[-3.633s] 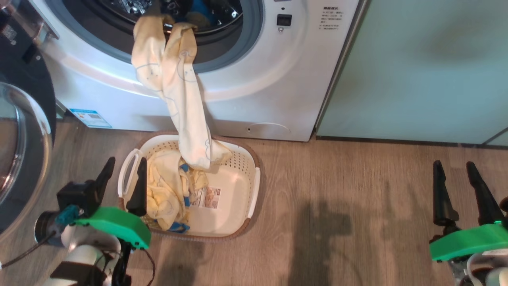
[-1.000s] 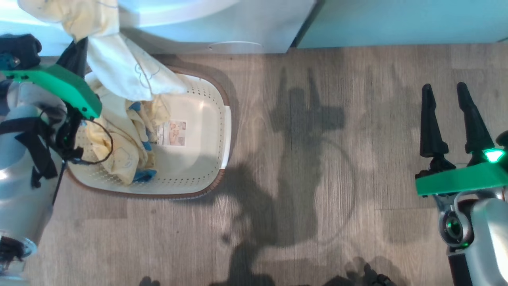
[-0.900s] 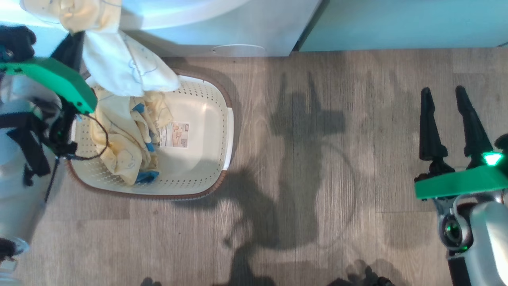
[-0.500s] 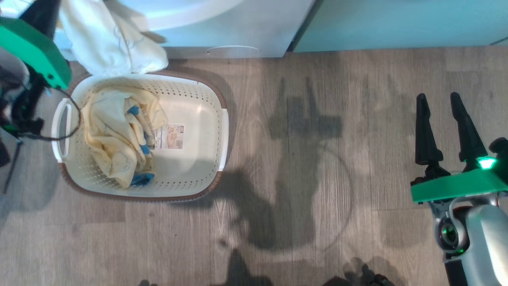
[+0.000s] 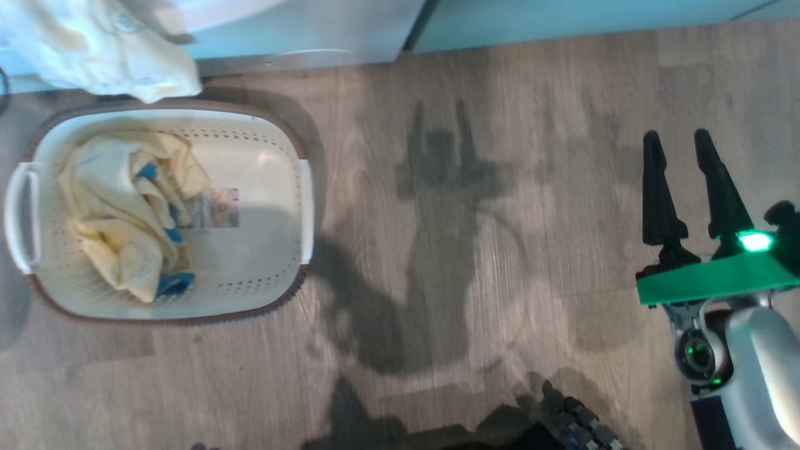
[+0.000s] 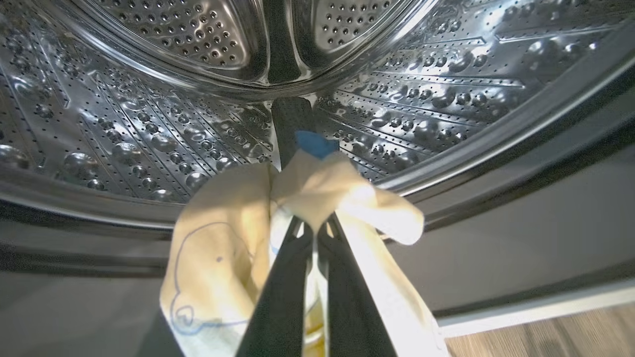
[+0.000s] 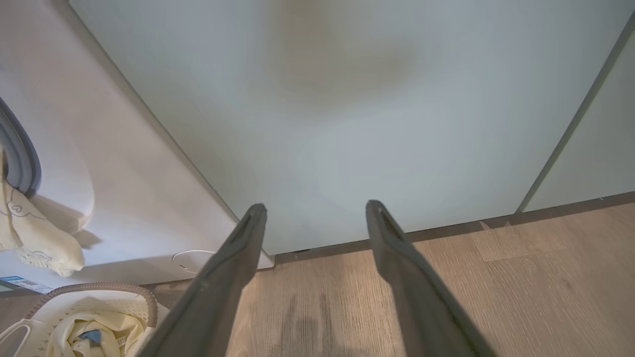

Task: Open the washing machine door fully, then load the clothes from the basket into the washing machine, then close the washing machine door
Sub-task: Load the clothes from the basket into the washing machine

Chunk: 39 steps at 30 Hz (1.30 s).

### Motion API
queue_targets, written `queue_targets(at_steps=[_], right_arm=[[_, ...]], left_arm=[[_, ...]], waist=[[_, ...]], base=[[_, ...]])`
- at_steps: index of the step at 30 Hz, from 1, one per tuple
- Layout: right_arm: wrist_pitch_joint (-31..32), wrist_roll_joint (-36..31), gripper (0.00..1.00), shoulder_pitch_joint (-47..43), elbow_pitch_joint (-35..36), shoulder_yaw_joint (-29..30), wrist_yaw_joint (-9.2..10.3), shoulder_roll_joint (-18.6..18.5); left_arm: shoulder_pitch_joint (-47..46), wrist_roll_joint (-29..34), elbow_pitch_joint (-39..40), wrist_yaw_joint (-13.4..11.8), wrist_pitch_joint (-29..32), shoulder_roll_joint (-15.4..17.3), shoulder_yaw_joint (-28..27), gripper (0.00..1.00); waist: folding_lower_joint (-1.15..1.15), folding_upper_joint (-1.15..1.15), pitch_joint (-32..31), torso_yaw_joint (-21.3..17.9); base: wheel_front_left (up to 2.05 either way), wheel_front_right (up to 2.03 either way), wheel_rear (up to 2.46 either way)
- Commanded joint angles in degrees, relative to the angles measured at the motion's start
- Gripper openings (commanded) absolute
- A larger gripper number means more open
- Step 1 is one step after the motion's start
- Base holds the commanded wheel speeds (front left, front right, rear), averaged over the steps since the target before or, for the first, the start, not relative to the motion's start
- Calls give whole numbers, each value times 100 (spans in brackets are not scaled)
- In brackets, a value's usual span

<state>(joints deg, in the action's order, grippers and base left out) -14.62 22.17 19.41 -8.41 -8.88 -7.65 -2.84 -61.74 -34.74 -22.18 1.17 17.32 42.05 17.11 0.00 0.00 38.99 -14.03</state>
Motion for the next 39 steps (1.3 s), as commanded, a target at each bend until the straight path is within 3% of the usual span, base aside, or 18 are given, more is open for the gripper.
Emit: queue_targets(at_steps=[1,12,29,33,39], right_arm=[[-37,80,100,49,183,-137,16,-5],[-38,377,100,213,209,-386,16,-4],[-38,512,100,337,222,-509,16,-4],[-38,504,100,324,231,-523,16,-4],[-38,435,100,283,172,-497,16,-4]], left_arm=[[-404,98,48,-9,18,441,-247,0],[-1660,789,-612,-171,-423,745,-164,0],[-3540,1991,-1563,-241,-2574,520,385,0],[-3478,1901,-1907,-156,-2582,382,446,0],[-3169,1512,-2347,99,-1945,198,459,0]], waist=[[0,0,177,-191],[0,0,656,-707],[0,0,1014,-852],[0,0,1017,-797],[0,0,979,-701]], base=[[0,0,0],[0,0,0],[0,0,0],[0,0,0],[0,0,0]])
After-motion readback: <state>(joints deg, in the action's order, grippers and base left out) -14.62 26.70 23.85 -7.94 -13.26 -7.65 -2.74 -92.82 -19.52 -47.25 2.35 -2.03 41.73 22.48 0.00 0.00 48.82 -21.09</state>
